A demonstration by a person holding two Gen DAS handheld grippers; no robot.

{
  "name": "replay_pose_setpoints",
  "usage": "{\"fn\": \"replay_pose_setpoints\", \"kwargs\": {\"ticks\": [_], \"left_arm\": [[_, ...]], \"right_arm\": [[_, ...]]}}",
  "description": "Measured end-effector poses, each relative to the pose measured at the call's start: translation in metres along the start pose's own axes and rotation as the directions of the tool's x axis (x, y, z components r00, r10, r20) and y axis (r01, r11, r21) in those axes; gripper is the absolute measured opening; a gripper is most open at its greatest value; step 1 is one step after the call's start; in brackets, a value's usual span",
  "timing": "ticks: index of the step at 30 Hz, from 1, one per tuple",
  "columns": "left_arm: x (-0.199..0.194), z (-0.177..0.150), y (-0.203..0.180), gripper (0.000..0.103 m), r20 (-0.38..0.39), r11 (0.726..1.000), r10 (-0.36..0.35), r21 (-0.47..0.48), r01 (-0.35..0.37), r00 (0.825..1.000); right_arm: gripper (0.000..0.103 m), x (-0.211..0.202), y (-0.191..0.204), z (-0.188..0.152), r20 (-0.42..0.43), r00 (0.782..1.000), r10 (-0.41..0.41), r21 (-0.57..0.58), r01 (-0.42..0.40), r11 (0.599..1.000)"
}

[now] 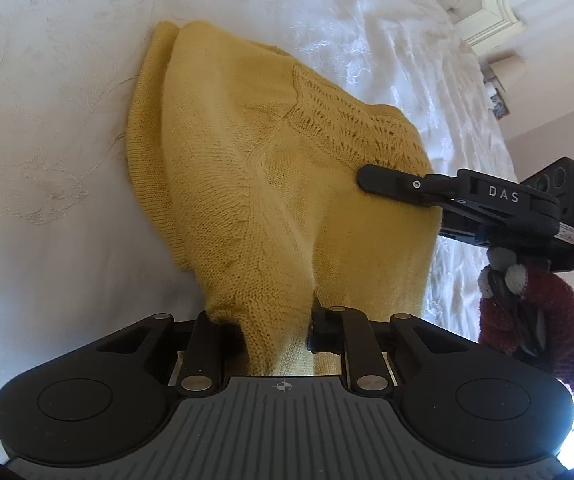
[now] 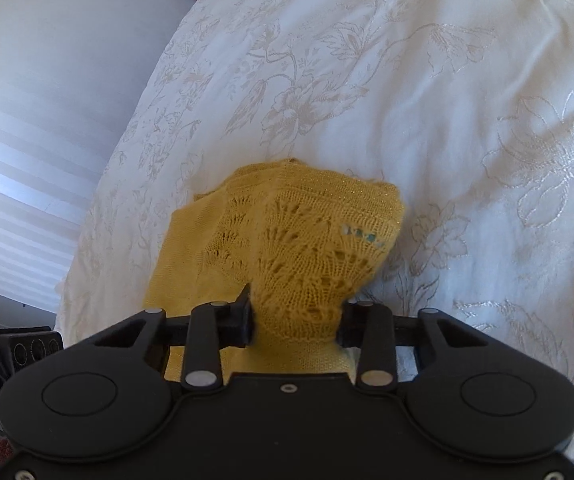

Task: Fold small clothes

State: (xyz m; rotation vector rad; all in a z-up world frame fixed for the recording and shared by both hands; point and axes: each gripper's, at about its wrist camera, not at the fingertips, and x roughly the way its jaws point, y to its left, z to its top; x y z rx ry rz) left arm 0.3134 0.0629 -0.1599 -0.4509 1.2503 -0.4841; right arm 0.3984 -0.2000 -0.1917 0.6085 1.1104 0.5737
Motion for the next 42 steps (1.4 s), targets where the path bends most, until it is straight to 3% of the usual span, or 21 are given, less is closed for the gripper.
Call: {"fn": "replay_pose_setpoints", "kwargs": {"ticks": [4, 8, 21, 25, 28, 30, 35, 38, 42], "left_arm": [[-0.011, -0.005, -0.010, 0.018, -0.003, 0.999, -0.033, -0.016, 0.033, 0.999], [-0.019, -0.025, -0.036, 0.018, -0.013, 0.997, -0.073, 0.037, 0.073, 0.997], [-0.015, -0.138, -0.100, 0.018, -0.115, 0.988, -0.112, 0.097, 0.123, 0.987], [-0.004, -0.164, -0.105, 0.022, -0.117, 0.995, -0.016, 0.095, 0.028, 0.993], [0.000, -0.180, -0.098, 0.026, -0.086, 0.991, 0.113, 0.078, -0.107, 0.990], [-0.002, -0.188, -0.091, 0.035, -0.069, 0.988, 0.151, 0.056, -0.147, 0.986], [-0.020, -0.201, -0.085, 0.045, -0.022, 0.968, 0.235, 0.092, -0.232, 0.972], [-0.030, -0.208, -0.080, 0.051, 0.002, 0.961, 0.263, 0.089, -0.262, 0.965], [-0.040, -0.210, -0.079, 0.059, 0.037, 0.944, 0.313, 0.097, -0.315, 0.949]], "right_arm": [[0.041, -0.026, 0.013, -0.011, 0.050, 0.999, 0.005, 0.037, -0.006, 0.999], [0.041, -0.054, 0.028, -0.033, 0.054, 0.998, -0.010, 0.023, 0.009, 1.000], [0.041, -0.139, 0.019, -0.156, 0.033, 0.998, -0.045, 0.101, 0.041, 0.994], [0.042, -0.149, 0.007, -0.182, 0.016, 0.992, -0.124, 0.104, 0.122, 0.987], [0.045, -0.151, -0.006, -0.192, 0.019, 0.964, -0.265, 0.092, 0.262, 0.961], [0.045, -0.154, -0.018, -0.195, 0.024, 0.944, -0.330, 0.113, 0.326, 0.939], [0.046, -0.169, -0.020, -0.200, 0.076, 0.932, -0.354, 0.095, 0.347, 0.933], [0.059, -0.176, -0.013, -0.204, 0.107, 0.928, -0.358, 0.058, 0.353, 0.934], [0.063, -0.185, -0.005, -0.209, 0.147, 0.924, -0.354, 0.025, 0.354, 0.935]]}}
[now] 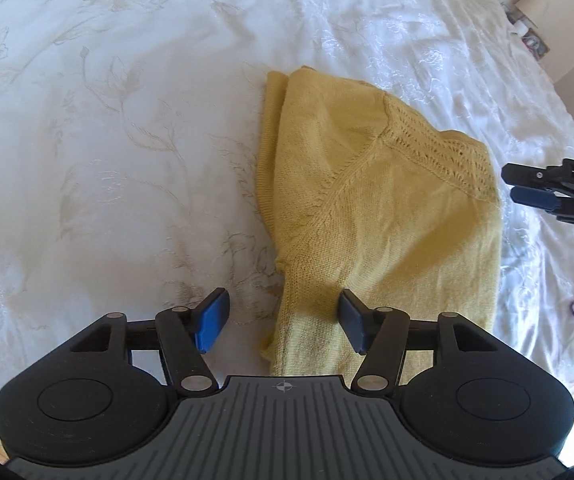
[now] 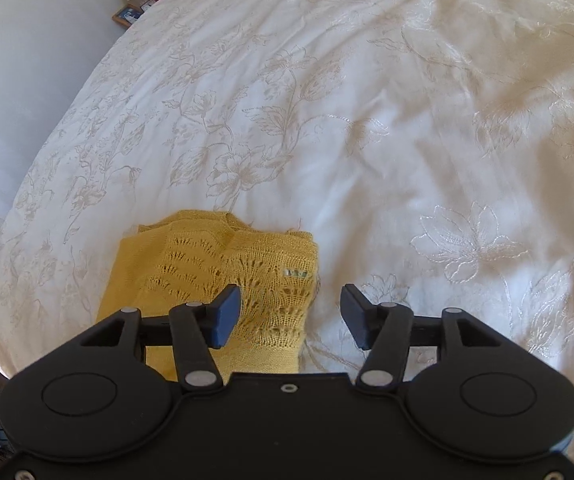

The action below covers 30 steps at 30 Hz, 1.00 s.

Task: Fold small clothes

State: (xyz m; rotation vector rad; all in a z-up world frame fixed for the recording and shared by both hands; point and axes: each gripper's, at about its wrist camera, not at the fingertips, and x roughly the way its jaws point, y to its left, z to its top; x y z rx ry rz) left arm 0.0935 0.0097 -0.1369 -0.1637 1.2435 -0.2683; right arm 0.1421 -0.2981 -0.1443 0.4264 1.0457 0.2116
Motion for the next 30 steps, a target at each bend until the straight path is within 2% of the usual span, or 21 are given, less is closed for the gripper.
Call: {"fn": "replay_pose_setpoints", "kwargs": {"ticks": [1, 3, 7, 10, 12, 16, 18, 22, 26, 28, 30], "left_arm": [[-0.003, 0.001, 0.001, 0.060, 0.004, 1.000, 0.009, 0.001, -0.009, 1.000], [-0.011, 0.003, -0.002, 0.061, 0.043, 1.000, 0.025, 0.010, -0.025, 0.999], [-0.026, 0.017, -0.020, 0.065, 0.152, 0.995, 0.051, 0.082, -0.064, 0.987], [-0.023, 0.034, -0.035, 0.070, 0.181, 0.991, 0.031, 0.121, -0.053, 0.983], [-0.015, 0.046, -0.045, 0.071, 0.182, 0.989, 0.024, 0.141, -0.050, 0.983], [0.004, 0.064, -0.061, 0.074, 0.165, 0.985, 0.004, 0.169, -0.033, 0.986], [0.017, 0.072, -0.068, 0.080, 0.137, 0.980, 0.007, 0.198, -0.034, 0.991], [0.036, 0.083, -0.077, 0.082, 0.118, 0.967, 0.033, 0.248, -0.061, 0.993], [0.053, 0.094, -0.076, 0.083, 0.100, 0.961, 0.068, 0.260, -0.092, 0.993], [0.062, 0.100, -0.073, 0.086, 0.087, 0.962, 0.078, 0.253, -0.098, 0.993], [0.070, 0.106, -0.070, 0.096, 0.073, 0.966, 0.086, 0.238, -0.101, 0.994]], "right_arm": [[0.065, -0.002, 0.001, -0.001, 0.007, 1.000, 0.001, -0.013, 0.000, 1.000], [0.077, -0.005, 0.004, -0.003, 0.013, 1.000, 0.012, -0.038, -0.011, 0.999], [0.078, -0.005, 0.012, -0.009, 0.000, 1.000, 0.016, -0.101, -0.016, 0.995], [0.081, -0.002, 0.013, -0.012, -0.011, 1.000, 0.025, -0.110, -0.026, 0.994], [0.088, 0.000, 0.013, -0.013, -0.017, 0.999, 0.033, -0.109, -0.034, 0.994], [0.090, 0.003, 0.015, -0.013, -0.028, 0.999, 0.030, -0.123, -0.034, 0.992], [0.098, 0.004, 0.015, -0.012, -0.029, 0.999, 0.036, -0.119, -0.039, 0.992], [0.100, 0.008, 0.015, -0.009, -0.027, 0.999, 0.042, -0.111, -0.045, 0.993], [0.102, 0.019, 0.015, -0.005, -0.041, 0.999, 0.029, -0.124, -0.034, 0.992], [0.102, 0.026, 0.011, -0.003, -0.052, 0.999, 0.017, -0.126, -0.023, 0.992], [0.102, 0.032, 0.006, 0.000, -0.065, 0.998, -0.001, -0.117, -0.007, 0.993]]}}
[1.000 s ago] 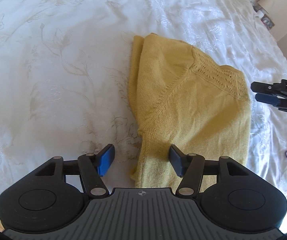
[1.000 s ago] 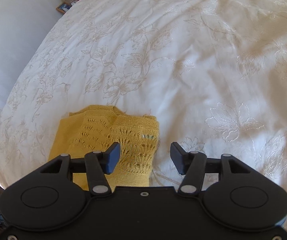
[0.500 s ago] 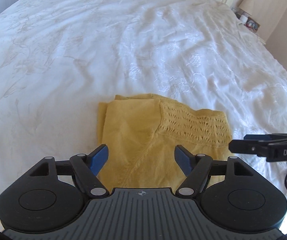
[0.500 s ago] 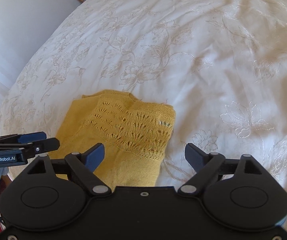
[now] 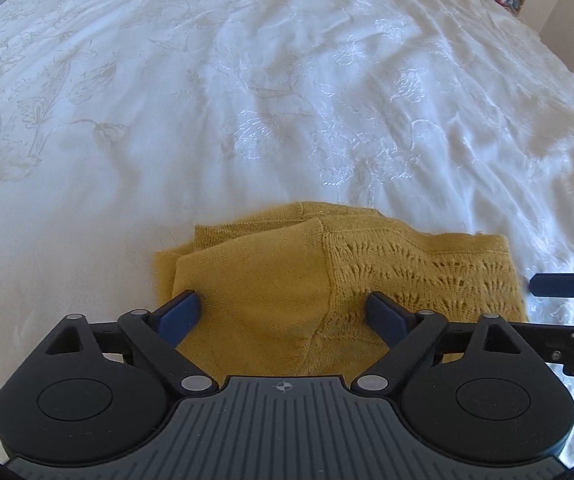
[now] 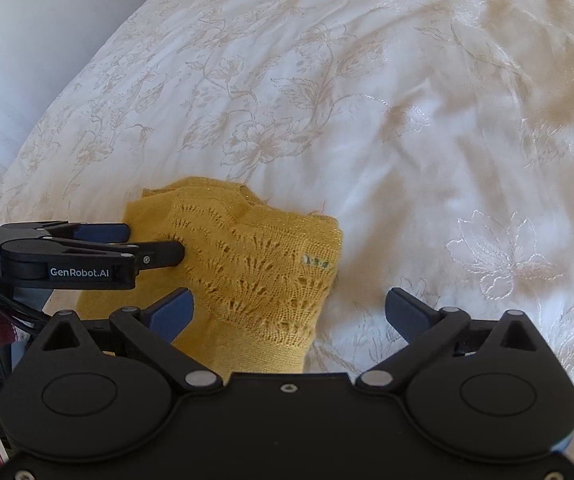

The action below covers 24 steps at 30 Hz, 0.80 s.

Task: Fold small clothes

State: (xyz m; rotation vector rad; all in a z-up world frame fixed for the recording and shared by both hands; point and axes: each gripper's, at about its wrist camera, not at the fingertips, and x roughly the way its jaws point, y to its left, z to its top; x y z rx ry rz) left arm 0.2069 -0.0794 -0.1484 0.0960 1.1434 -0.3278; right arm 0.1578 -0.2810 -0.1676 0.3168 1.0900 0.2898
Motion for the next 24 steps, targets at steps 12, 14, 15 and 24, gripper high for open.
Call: {"fn": "replay_pose_setpoints", "kwargs": {"ticks": [12, 14, 15, 24], "left_arm": [[0.023, 0.015, 0.022, 0.103, -0.030, 0.993, -0.028, -0.117, 0.024, 0.999], [0.021, 0.017, 0.024, 0.103, -0.024, 0.992, -0.031, -0.123, 0.028, 0.999], [0.019, 0.019, 0.024, 0.103, -0.018, 0.991, -0.030, -0.130, 0.028, 0.999], [-0.022, 0.022, 0.039, 0.103, 0.087, 0.970, 0.036, -0.242, -0.014, 0.996]], "right_arm": [[0.102, 0.018, -0.033, 0.010, -0.023, 1.000, -0.009, 0.039, 0.010, 0.999], [0.102, 0.017, -0.034, 0.012, -0.016, 1.000, -0.001, 0.041, 0.002, 0.999], [0.102, 0.016, -0.036, 0.012, -0.012, 1.000, 0.003, 0.045, -0.002, 0.999], [0.102, -0.016, -0.050, 0.015, 0.083, 0.996, -0.044, 0.084, 0.037, 0.996]]}}
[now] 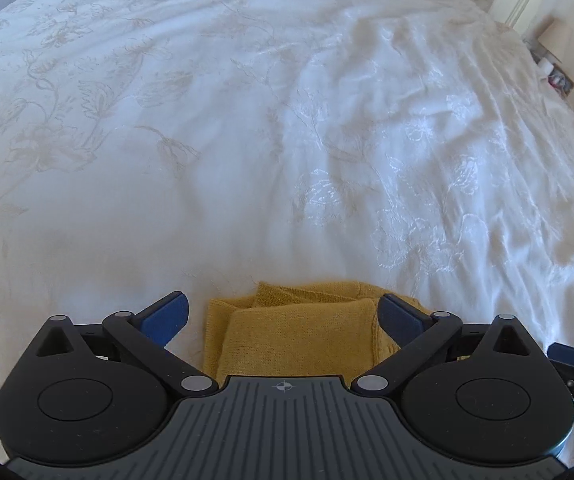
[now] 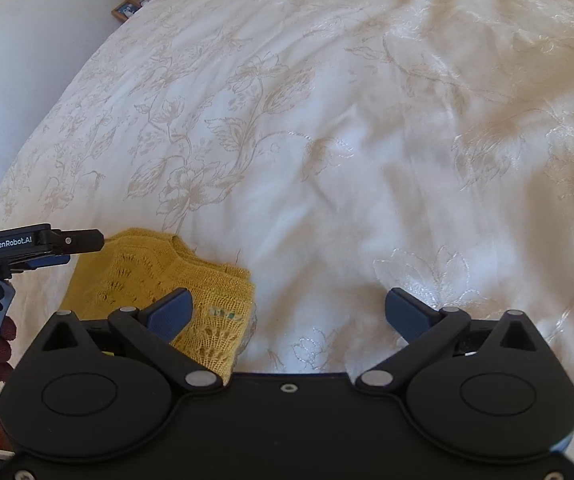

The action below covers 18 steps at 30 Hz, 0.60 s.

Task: Fold small clothes

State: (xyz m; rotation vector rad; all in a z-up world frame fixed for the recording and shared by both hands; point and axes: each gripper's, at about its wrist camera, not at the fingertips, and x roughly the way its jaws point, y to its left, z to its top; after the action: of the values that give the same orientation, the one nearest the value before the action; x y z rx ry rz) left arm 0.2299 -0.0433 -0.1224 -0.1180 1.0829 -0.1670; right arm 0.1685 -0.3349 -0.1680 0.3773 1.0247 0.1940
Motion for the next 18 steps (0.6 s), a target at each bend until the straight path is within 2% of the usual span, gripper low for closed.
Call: {"fn": "replay_pose_setpoints", "kwargs": {"ticks": [5, 10, 15, 18], "left_arm": [[-0.036, -0.003, -0.005, 0.103, 0.053, 1.000, -0.022, 0.012, 0.022, 0.998], [-0.069, -0.019, -0.020, 0.103, 0.090, 0.998, -0.040, 0.053, 0.035, 0.995], [-0.096, -0.039, -0.035, 0.103, 0.115, 0.996, -0.064, 0.072, 0.056, 0.991], [-0.107, -0.050, -0.042, 0.103, 0.119, 0.995, -0.052, 0.091, 0.041, 0.991]], "right_arm": [[0.102, -0.026, -0.004, -0.002, 0.063, 0.997, -0.048, 0.002, 0.048, 0.999], [0.102, -0.047, 0.007, -0.011, 0.104, 0.994, -0.019, -0.024, 0.021, 0.999], [0.102, -0.065, 0.036, -0.026, 0.113, 0.993, 0.025, -0.102, -0.013, 0.995], [0.102, -0.075, 0.052, -0.036, 0.114, 0.993, 0.041, -0.140, -0.024, 0.990]]}}
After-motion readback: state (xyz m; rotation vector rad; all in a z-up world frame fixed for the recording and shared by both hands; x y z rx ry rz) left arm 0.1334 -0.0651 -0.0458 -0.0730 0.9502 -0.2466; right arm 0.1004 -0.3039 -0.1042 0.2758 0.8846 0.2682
